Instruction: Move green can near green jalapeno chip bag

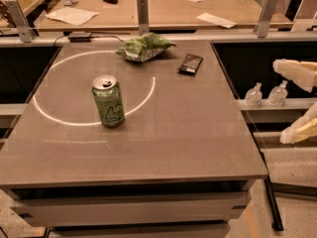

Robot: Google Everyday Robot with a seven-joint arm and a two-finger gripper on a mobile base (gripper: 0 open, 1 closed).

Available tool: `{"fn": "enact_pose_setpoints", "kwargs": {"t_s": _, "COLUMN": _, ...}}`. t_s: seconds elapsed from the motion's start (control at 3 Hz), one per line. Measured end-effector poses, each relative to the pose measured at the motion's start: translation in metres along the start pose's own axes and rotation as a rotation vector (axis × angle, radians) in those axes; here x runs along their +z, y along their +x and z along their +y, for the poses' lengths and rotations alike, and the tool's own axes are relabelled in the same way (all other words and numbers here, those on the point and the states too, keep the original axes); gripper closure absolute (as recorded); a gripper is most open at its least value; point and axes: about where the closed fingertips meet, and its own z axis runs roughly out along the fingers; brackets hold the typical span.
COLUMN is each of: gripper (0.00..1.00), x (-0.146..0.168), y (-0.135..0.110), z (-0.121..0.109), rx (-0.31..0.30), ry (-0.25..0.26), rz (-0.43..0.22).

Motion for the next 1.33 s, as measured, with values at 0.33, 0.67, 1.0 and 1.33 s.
{"fn": "enact_pose_setpoints", "kwargs": {"t_s": 0.33, "gripper": 0.00, "x": 0.015, "y": 0.003, "z": -0.001, "rx": 0.017, "ry": 0.024, "rz": -0.008}}
{"fn": "enact_pose_setpoints", "kwargs": {"t_s": 0.67, "gripper": 0.00, "x": 0.043, "y": -0.002, "z": -0.001, "rx": 0.019, "ry": 0.085, "rz": -0.031}}
{"fn": "enact_pose_setpoints", "kwargs": {"t_s": 1.0, "gripper": 0.00, "x": 0.082, "y": -0.008, "z": 0.005, "rx": 0.013, "ry": 0.158, "rz": -0.054}}
{"fn": "enact_pose_setpoints", "kwargs": {"t_s": 1.33, "gripper": 0.00, "x": 0.113, "y": -0.014, "z": 0.010, "rx": 0.008, "ry": 0.210, "rz": -0.073}}
